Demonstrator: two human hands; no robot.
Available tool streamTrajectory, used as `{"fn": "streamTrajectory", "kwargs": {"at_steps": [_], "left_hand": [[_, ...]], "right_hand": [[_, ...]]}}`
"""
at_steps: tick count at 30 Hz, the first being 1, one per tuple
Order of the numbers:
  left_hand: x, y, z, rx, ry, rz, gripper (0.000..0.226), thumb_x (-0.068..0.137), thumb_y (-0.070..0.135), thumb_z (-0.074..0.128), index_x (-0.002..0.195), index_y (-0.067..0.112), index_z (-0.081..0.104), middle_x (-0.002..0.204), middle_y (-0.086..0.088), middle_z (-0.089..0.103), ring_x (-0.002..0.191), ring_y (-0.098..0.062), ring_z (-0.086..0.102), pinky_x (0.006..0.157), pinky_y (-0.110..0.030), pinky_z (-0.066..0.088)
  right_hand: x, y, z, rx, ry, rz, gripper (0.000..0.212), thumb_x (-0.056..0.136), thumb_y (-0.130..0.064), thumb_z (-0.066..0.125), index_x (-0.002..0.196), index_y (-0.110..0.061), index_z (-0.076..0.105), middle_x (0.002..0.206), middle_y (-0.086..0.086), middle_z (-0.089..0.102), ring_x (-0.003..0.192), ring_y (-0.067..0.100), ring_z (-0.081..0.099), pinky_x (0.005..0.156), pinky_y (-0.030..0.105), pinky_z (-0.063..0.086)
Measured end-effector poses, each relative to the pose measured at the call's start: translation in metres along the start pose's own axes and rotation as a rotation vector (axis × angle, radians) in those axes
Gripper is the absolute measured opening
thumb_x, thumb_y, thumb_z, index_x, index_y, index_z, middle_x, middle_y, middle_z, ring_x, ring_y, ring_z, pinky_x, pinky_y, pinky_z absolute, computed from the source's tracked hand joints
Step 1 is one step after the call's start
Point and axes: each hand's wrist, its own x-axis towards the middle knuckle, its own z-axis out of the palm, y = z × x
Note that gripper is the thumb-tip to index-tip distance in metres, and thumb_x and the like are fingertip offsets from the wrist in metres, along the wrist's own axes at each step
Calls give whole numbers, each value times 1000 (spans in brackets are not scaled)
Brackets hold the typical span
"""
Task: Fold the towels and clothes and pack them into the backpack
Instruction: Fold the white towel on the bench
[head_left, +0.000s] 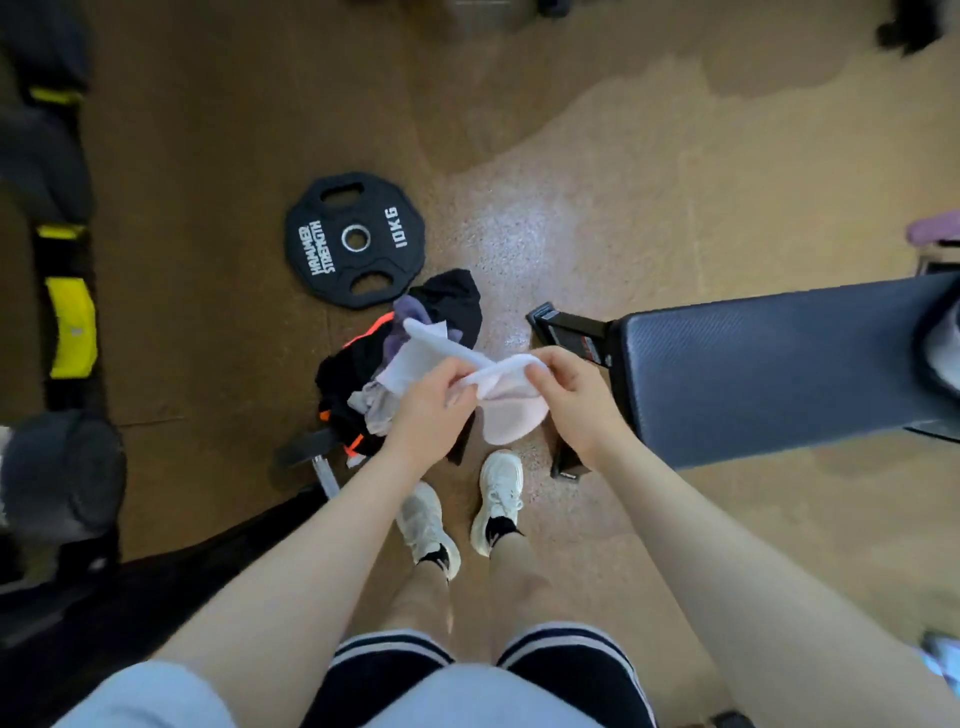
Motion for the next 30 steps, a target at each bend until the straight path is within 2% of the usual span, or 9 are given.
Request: {"fn": "streamTrajectory", "kwargs": {"at_steps": [2, 4, 9, 12, 16, 20, 22, 26, 30], "left_hand": [[-7, 25, -6, 92, -46, 86, 10, 91, 11, 50, 96, 12, 58, 83, 0, 60, 76, -13, 54, 70, -24, 44], [-9, 52, -6, 174, -134, 133, 13, 93, 15, 49, 103, 12, 57, 88, 1, 60, 83, -14, 55, 77, -28, 45], [12, 117, 32, 341, -367, 331, 10, 94, 17, 48, 100, 20, 56, 73, 11, 50, 77, -18, 55, 63, -10, 36], [32, 168, 73, 374, -476, 351, 14, 94, 17, 48, 102, 16, 60, 84, 7, 57, 80, -10, 52, 59, -4, 38], [58, 235, 130, 505, -615, 443, 14, 93, 23, 52, 101, 18, 62, 82, 5, 59, 74, -10, 53, 59, -8, 35], [78, 301, 170, 578, -736, 567, 10, 92, 20, 54, 95, 16, 62, 85, -2, 62, 78, -15, 55, 62, -14, 36], [86, 325, 184, 595, -781, 613, 7, 92, 18, 54, 89, 17, 61, 85, -3, 63, 76, -15, 54, 61, -10, 34], [107, 350, 210, 709, -866, 682, 12, 92, 20, 55, 93, 15, 66, 81, 4, 61, 68, -3, 50, 60, -8, 34], [134, 361, 239, 741, -964, 713, 10, 91, 19, 55, 89, 17, 64, 77, 7, 59, 69, -5, 49, 59, -7, 34]], "right_hand": [[-21, -6, -28, 4, 96, -3, 13, 95, -11, 47, 93, -14, 59, 85, -5, 57, 75, 2, 48, 63, 3, 35], [-42, -5, -55, -6, 175, 11, 12, 95, -12, 46, 90, -16, 57, 79, -12, 53, 72, 0, 46, 62, 2, 35], [-79, 17, -114, 58, 307, 109, 11, 91, -17, 55, 81, -22, 57, 77, -17, 54, 71, -2, 47, 61, 8, 35], [-89, 37, -153, 151, 397, 169, 9, 86, -19, 63, 78, -21, 59, 77, -11, 58, 70, 3, 49, 62, 15, 36], [-96, 61, -200, 246, 562, 239, 5, 85, -16, 60, 80, -16, 62, 81, -5, 62, 75, 11, 53, 68, 25, 40], [-99, 59, -239, 306, 773, 301, 11, 88, -10, 51, 84, -15, 61, 83, -2, 61, 79, 15, 52, 68, 26, 39], [-101, 56, -256, 309, 842, 332, 14, 88, -7, 49, 89, -12, 62, 86, -2, 61, 80, 14, 52, 67, 25, 37], [-100, 60, -279, 247, 873, 452, 20, 85, -4, 43, 91, -10, 61, 90, 3, 63, 81, 18, 53, 68, 30, 42], [-82, 70, -281, 85, 900, 606, 18, 84, -3, 42, 81, -17, 53, 86, 4, 60, 83, 26, 54, 72, 39, 45]]}}
